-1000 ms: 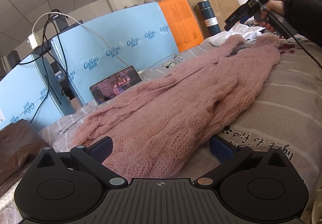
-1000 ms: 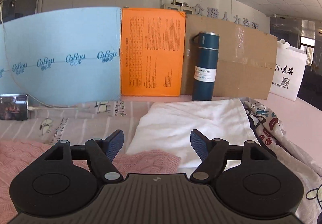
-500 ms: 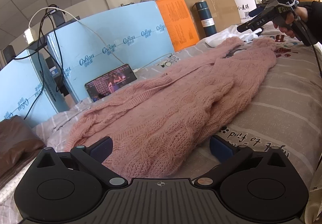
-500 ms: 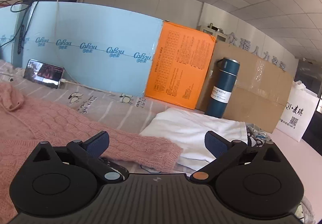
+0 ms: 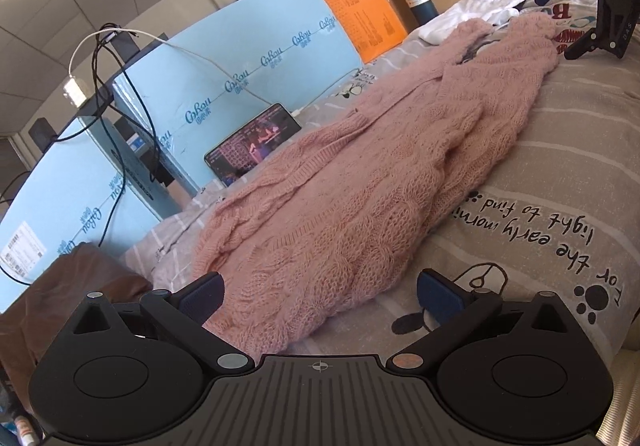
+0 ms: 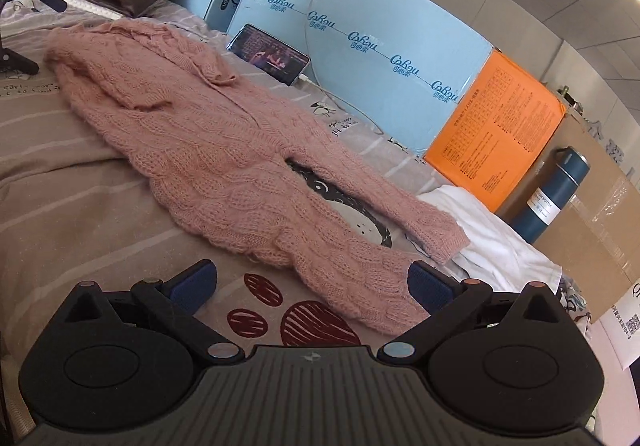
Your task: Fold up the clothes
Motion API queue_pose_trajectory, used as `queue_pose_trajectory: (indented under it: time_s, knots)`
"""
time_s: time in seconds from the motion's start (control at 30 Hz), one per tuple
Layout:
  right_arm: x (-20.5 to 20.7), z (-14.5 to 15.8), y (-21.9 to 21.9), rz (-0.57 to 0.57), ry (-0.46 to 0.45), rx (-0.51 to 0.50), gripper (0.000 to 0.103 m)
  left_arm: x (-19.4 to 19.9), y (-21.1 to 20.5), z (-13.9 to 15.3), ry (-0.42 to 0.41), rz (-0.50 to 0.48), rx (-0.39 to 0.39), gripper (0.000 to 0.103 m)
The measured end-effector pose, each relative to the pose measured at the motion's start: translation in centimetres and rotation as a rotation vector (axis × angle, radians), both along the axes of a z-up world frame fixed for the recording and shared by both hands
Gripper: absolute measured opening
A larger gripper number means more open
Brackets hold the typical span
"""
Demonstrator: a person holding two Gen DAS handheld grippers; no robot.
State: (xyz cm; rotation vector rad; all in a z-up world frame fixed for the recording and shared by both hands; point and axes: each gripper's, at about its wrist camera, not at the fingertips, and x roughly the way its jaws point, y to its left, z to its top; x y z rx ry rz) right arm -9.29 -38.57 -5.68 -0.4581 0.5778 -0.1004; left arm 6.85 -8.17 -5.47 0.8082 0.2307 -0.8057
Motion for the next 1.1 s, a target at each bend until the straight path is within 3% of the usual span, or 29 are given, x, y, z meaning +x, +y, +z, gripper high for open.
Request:
queue_pose_trajectory:
  time_s: [0.3, 0.53, 0.57, 0.6, 0.63, 0.67, 0.7, 0.77, 0.87, 1.0, 1.1]
  knots:
    - [4.4, 0.0, 3.2, 0.202, -0.001, -0.032, 0.103, 0.8, -1.1, -0.2, -0.029, -0.033, 0.004, 0.103]
    - [4.2, 0.0, -1.1, 0.020, -0.028, 0.090, 0.100, 3.5, 1.6, -0.1, -0.036, 0.075, -0.026, 0.100]
    - [3.9, 0.1, -1.3, 0.011, -0.039, 0.106, 0.097, 3.5, 1.3, -0.2, -0.043, 0.049, -0.021, 0.089]
    - [3.7, 0.1, -1.5, 0.003, -0.051, 0.123, 0.094, 3.5, 0.9, -0.2, -0.040, 0.015, -0.013, 0.066]
    - [3.4, 0.1, -1.6, 0.001, -0.063, 0.135, 0.086, 3.5, 0.5, -0.3, -0.032, -0.022, -0.004, 0.051]
    - [3.2, 0.2, -1.1, 0.025, -0.075, 0.131, 0.077, 3.4, 0.1, -0.3, -0.028, -0.052, 0.000, 0.025]
    - [3.0, 0.2, -0.7, 0.047, -0.085, 0.127, 0.073, 3.3, -0.1, -0.4, -0.030, -0.070, -0.006, 0.014]
    - [2.8, 0.2, -0.1, 0.077, -0.091, 0.130, 0.045, 2.8, 0.0, -0.3, -0.038, -0.090, -0.035, 0.012]
    - [2.6, 0.2, -0.1, 0.102, -0.070, 0.182, 0.014, 1.8, 1.1, 0.5, -0.033, -0.082, -0.106, 0.010]
    - [0.9, 1.1, -1.2, 0.086, -0.154, 0.269, 0.011, 0.5, 2.1, 1.2, -0.027, -0.066, -0.158, 0.010]
    - [0.6, 1.6, -1.5, 0.085, -0.190, 0.272, 0.011, 1.1, 1.9, 1.2, -0.025, -0.050, -0.181, 0.010]
